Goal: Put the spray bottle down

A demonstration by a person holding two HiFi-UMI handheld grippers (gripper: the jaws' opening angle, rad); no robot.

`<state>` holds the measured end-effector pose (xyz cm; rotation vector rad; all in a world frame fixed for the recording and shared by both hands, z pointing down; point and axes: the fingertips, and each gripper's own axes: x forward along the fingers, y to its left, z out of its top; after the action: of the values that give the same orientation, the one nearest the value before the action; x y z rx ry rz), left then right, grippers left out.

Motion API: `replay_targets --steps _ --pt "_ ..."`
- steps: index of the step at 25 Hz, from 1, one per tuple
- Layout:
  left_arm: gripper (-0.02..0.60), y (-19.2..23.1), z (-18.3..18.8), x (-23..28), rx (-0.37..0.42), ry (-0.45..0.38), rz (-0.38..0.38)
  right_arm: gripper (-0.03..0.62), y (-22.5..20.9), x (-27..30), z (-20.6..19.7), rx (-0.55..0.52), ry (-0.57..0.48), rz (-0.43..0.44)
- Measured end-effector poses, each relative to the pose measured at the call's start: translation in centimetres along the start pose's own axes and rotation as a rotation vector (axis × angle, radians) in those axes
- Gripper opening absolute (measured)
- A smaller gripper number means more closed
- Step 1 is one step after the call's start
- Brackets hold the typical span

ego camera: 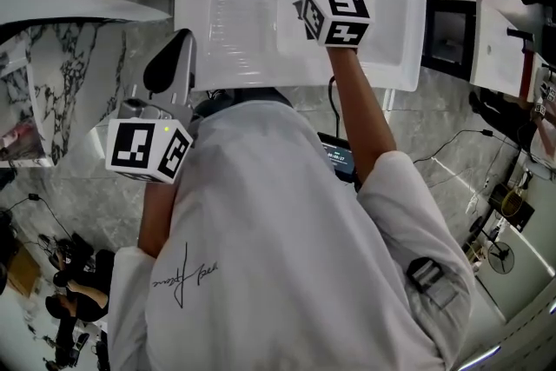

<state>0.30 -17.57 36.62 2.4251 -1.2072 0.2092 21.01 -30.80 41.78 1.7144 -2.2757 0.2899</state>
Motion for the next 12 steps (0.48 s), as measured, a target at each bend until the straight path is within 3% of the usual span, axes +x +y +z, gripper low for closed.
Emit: replay_targets --steps 6,12 --pt "0.037 -0.2 0.1 -0.7 0.015 -0.009 -0.022 0.100 0.0 -1.9 0.1 0.033 -0.007 -0.035" --pt "0.037 -1.0 0.2 -1.3 0.029 -0.018 -0.038 0.098 0.1 -3.9 -0.1 0.050 -0.005 -0.043"
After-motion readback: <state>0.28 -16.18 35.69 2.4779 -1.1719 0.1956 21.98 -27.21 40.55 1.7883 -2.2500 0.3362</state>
